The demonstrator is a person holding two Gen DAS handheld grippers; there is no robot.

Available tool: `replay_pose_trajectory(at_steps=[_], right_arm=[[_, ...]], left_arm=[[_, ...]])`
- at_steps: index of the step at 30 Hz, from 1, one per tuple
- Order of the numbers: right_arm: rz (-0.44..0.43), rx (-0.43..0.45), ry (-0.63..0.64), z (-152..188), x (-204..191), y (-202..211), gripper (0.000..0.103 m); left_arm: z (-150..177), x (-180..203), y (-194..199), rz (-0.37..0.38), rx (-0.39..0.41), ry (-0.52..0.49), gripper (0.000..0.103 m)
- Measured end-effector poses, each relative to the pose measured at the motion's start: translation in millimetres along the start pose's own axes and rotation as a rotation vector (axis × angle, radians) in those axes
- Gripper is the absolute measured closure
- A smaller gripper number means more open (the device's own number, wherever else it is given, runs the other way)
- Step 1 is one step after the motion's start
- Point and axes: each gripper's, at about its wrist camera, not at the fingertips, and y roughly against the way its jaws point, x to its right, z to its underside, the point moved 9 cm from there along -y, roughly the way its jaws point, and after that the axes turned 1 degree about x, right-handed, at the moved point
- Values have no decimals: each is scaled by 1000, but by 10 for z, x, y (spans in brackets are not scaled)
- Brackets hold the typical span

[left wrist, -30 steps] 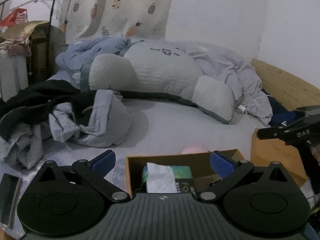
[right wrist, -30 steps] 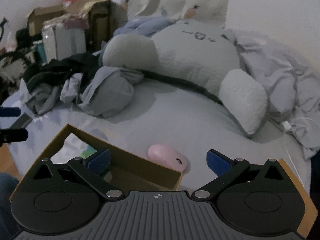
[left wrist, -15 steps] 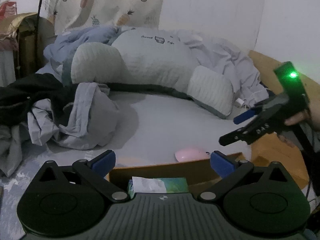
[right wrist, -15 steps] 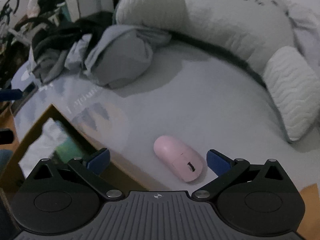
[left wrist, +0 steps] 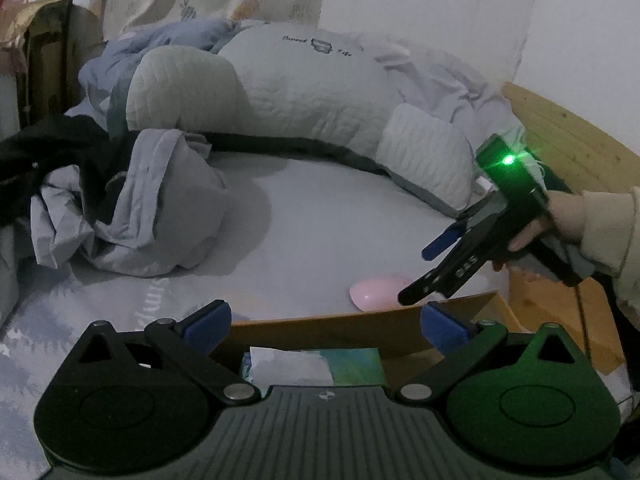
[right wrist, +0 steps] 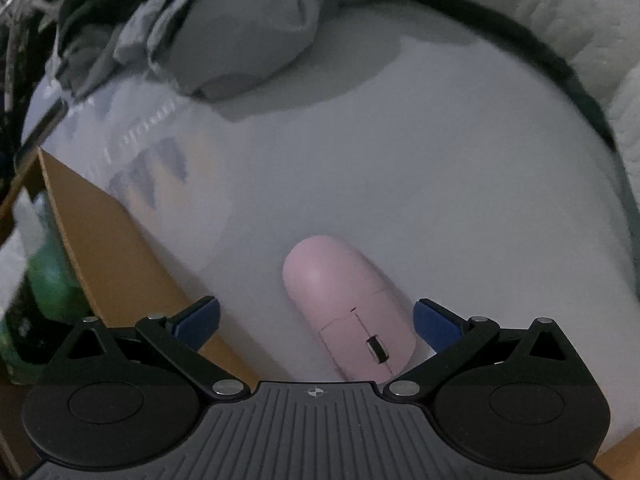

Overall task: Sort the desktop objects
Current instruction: 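Move the right tool to the pink mouse and close on it, then lift the pink mouse with the right tool and carry it to the box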

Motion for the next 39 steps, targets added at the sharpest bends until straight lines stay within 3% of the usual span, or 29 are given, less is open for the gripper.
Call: replay_pose_trajectory(at_steps=[3, 8, 11, 14, 23, 29, 39], right_arm=[[-52, -19, 3, -14, 5, -110, 0], [-49, -86, 32, 47, 94, -309, 3], [-33, -113, 48, 92, 134, -403, 10], [-24, -105, 42, 89, 182, -449, 25], [-12, -119, 106, 107, 148, -597, 26], [11, -37, 55, 141, 230, -542, 37], [102, 154, -254, 368, 635, -240, 40]], left_arm=[[6, -31, -25, 3, -8, 18, 0], [30, -70, -46, 3, -22, 33, 0], [42, -84, -51, 1, -27, 41, 0], [58, -88, -63, 2, -37, 47, 0], [81, -98, -54, -2, -48, 63, 0], [93, -85, -32, -7, -51, 66, 0], [132, -108, 45, -15, -58, 87, 0]])
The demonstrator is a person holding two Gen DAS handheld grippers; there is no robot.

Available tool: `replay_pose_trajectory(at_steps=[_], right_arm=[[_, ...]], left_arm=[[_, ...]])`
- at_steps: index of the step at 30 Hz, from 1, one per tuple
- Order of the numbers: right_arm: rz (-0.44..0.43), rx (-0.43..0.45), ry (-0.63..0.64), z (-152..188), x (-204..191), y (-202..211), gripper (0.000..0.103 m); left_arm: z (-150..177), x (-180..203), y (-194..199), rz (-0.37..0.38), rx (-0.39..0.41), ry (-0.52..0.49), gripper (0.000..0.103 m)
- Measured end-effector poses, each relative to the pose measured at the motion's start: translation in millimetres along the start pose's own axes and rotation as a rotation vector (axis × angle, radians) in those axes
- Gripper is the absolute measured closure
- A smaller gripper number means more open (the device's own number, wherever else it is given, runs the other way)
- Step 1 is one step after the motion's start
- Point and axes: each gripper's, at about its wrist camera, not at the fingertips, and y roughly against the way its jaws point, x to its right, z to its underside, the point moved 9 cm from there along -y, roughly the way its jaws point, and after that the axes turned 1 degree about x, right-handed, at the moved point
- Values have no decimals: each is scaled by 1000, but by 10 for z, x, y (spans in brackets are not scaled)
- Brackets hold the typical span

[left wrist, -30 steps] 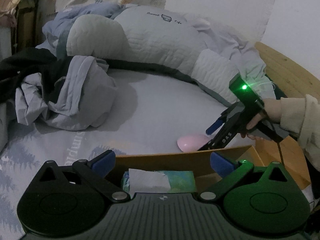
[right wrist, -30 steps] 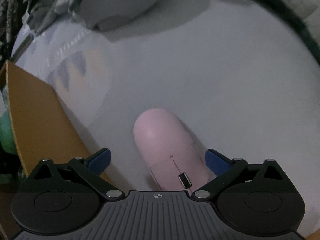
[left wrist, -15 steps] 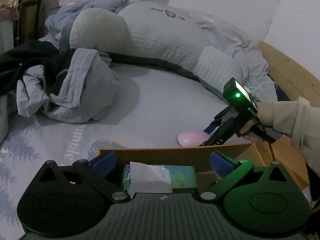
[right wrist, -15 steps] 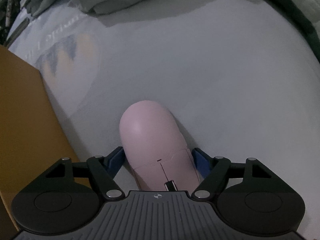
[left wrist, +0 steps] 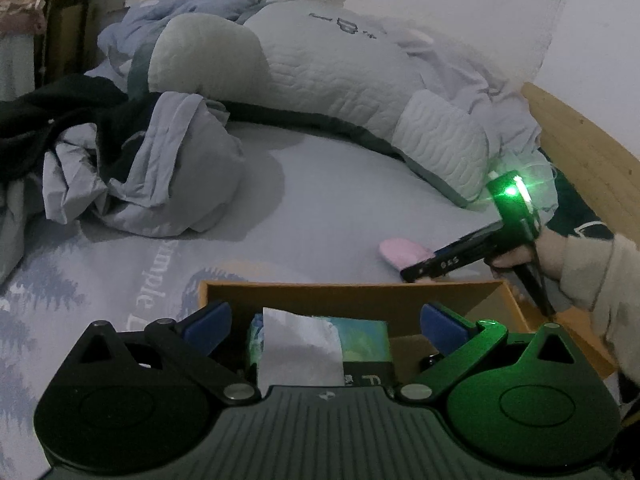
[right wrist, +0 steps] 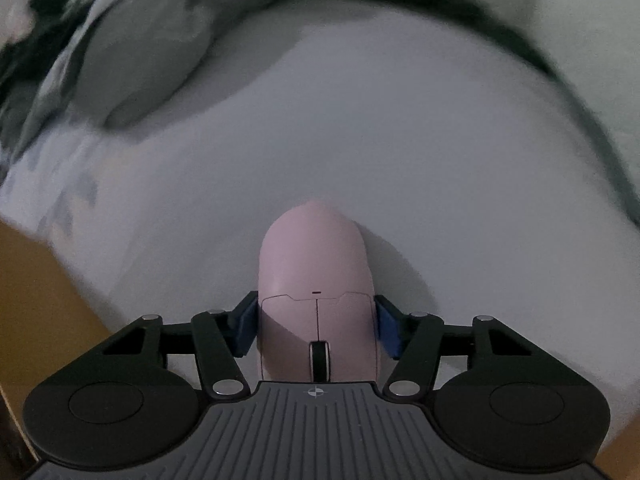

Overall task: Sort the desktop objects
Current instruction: 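Lift the pink mouse with the right tool and carry it to the box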

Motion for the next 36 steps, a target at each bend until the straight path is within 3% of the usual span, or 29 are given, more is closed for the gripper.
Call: replay_pose_trajectory(at_steps=[4, 7, 10, 18, 27, 32, 36], right_arm=[[94, 154, -207, 23, 345, 307, 40], [87, 199, -335, 137, 509, 538, 40], [92, 232, -381, 252, 523, 802, 40], [100, 320, -352, 378, 122, 1630, 40], [42, 405, -290, 480, -622, 2510, 40], [19, 419, -258, 673, -1052, 2773, 40], [6, 361, -254, 825, -1342, 2681, 40]], left_arm=[[-7, -5, 87, -4, 16, 9, 0], [-22, 26, 163, 1, 30, 9, 0], [-39, 72, 246, 8, 44, 2, 0], [-44, 226, 569, 33, 91, -9, 0], [13, 354, 994, 44, 154, -11, 0], [72, 391, 1243, 49, 189, -25, 0], [132, 333, 1398, 41, 205, -6, 0]])
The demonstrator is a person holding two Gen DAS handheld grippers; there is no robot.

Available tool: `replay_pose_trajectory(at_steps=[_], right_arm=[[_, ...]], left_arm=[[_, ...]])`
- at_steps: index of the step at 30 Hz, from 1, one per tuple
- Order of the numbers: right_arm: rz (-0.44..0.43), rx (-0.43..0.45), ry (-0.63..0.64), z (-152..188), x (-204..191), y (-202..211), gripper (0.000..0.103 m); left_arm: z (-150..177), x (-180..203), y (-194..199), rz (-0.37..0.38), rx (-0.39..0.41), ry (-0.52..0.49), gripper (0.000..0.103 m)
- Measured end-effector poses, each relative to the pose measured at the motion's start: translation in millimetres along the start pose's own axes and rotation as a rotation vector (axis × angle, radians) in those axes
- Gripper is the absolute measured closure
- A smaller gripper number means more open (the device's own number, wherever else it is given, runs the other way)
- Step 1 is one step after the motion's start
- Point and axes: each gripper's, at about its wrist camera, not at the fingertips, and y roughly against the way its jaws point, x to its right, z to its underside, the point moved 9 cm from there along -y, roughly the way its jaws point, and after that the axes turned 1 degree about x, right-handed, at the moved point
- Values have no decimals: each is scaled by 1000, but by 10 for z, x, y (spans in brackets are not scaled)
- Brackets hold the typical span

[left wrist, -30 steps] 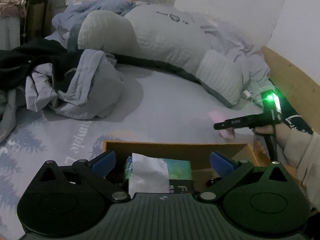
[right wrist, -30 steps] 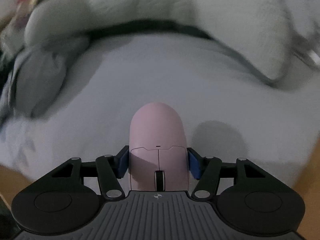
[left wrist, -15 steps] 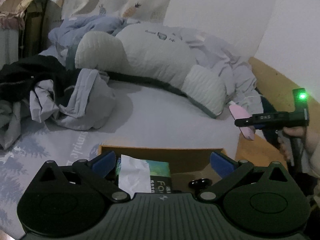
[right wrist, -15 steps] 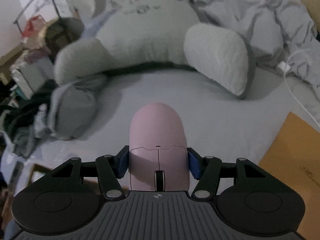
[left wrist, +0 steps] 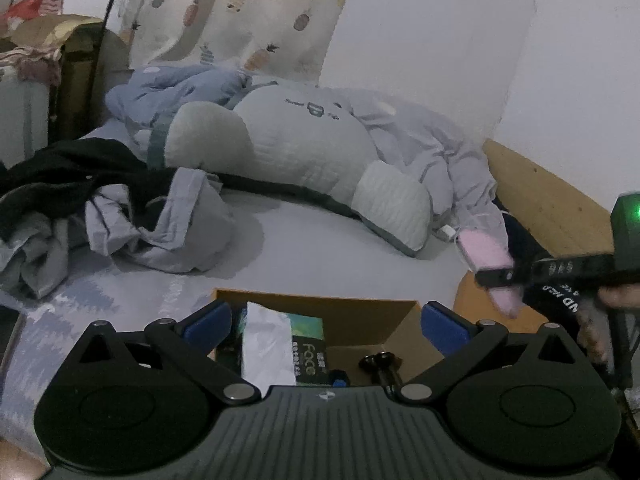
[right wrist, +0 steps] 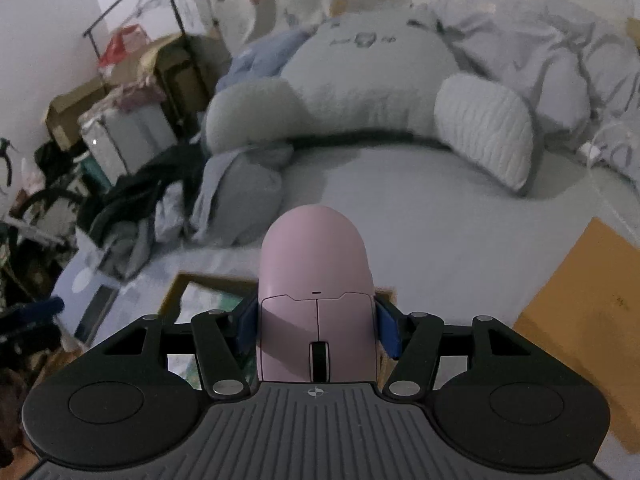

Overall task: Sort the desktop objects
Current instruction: 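Lift the pink mouse with the right tool and carry it to the box, then lower the mouse into the box beside the shaver and open the right tool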

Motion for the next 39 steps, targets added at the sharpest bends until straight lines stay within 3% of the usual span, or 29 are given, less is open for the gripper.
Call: replay_pose_trajectory(at_steps=[6, 9, 12, 27, 39], right_arm=[[-1, -93, -38, 312, -299, -239, 40], [44, -151, -41, 483, -399, -388, 40], [129, -201, -50, 640, -365, -570, 40], [287, -393, -89, 1198, -226, -1181, 40], [293, -474, -89, 1366, -222, -1349, 40]], left_arm=[[103, -108, 192, -22, 2, 12, 0], [134, -126, 270, -22, 6, 11, 0], [139, -140, 335, -18, 14, 11, 0], [290, -240, 449, -13, 2, 17, 0], [357, -323, 417, -22, -19, 29, 0]])
